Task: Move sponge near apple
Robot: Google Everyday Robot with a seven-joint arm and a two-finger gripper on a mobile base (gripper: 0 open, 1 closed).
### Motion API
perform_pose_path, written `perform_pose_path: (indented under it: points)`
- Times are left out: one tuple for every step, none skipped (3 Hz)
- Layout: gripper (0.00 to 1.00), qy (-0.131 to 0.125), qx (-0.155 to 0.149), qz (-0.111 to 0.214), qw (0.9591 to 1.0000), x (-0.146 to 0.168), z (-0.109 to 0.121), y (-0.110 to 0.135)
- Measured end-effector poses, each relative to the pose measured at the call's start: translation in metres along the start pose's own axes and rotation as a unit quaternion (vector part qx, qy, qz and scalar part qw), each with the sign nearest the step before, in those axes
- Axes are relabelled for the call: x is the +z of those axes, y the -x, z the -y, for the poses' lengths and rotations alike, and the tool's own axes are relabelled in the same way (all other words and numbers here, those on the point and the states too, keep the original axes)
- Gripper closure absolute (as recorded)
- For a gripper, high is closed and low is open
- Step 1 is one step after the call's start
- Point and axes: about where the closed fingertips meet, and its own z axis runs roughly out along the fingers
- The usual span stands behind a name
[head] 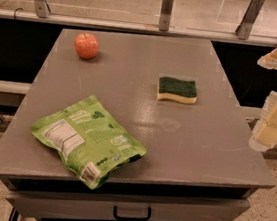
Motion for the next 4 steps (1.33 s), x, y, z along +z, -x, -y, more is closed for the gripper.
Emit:
perform_pose_path:
  points:
    - [0.0, 0.0, 0.0, 0.0, 1.0, 0.0, 0.0, 0.0]
    - [0.0, -0.01, 0.014, 0.006, 0.9998, 0.002, 0.009, 0.001]
    - [0.0, -0.021, 0.027, 0.026, 0.9991, 0.019, 0.033, 0.008]
    - [0.0, -0.022, 0.022, 0.048, 0.9984, 0.058, 0.078, 0.024]
